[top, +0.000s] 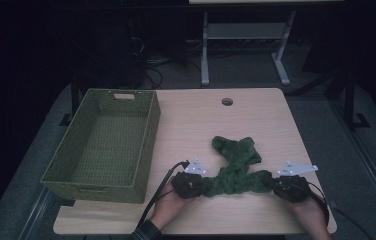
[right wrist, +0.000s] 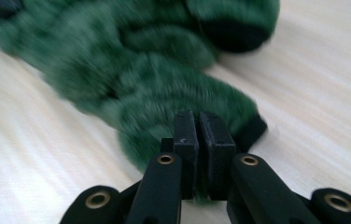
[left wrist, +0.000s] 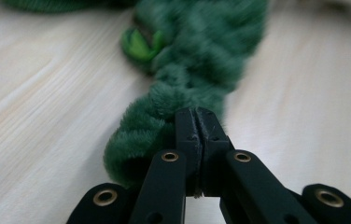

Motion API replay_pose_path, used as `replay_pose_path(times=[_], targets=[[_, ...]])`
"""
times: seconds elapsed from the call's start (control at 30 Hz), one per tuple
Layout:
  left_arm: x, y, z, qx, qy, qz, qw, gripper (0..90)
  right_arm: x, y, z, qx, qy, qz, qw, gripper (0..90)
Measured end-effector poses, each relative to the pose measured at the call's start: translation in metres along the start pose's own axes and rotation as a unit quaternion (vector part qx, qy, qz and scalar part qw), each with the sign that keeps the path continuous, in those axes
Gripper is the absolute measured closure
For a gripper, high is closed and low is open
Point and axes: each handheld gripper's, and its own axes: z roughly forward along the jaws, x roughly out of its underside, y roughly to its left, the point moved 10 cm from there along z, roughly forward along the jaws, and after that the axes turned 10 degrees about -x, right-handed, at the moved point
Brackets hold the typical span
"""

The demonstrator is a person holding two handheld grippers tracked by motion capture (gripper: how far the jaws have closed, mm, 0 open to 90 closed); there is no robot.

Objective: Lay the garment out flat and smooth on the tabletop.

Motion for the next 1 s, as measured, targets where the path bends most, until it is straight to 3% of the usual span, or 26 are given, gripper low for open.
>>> replay_pose_path(times=[0.1,0.17,0.23,0.37,0.53,0.7,0.87,1.0], targets=[[0.003,0.009,0.002,-0.01,0.011,0.007,0.9999,89.5,0.005,-0.002,0.006,-0.007,0.011,0.007,0.9999,85.9],[0.004,0.009,0.003,-0.002,0.005,-0.007,1.0,89.7,0.006,-0.001,0.006,-0.01,0.014,0.011,0.9998,86.3],[0.005,0.009,0.001,-0.005,0.008,-0.002,0.9999,89.7,0.008,0.002,0.005,-0.012,0.018,0.008,0.9997,86.6],[0.012,0.007,-0.006,-0.002,0.015,0.004,0.9999,89.7,0.013,0.011,0.002,-0.02,0.025,0.004,0.9995,86.6],[0.025,0.004,-0.019,0.014,0.021,-0.018,0.9995,89.6,0.02,0.026,-0.003,-0.035,0.03,-0.002,0.9989,86.5],[0.035,-0.003,-0.029,0.02,0.026,-0.019,0.9993,89.4,0.027,0.037,-0.007,-0.048,0.029,-0.005,0.9984,85.9],[0.032,-0.002,-0.039,0.013,0.02,-0.016,0.9996,76.1,0.026,0.04,-0.01,-0.059,0.023,0.001,0.998,79.4],[0.02,0.005,-0.043,-0.003,0.008,-0.016,0.9998,70.1,0.012,0.038,-0.02,-0.053,-0.005,-0.002,0.9986,75.6]])
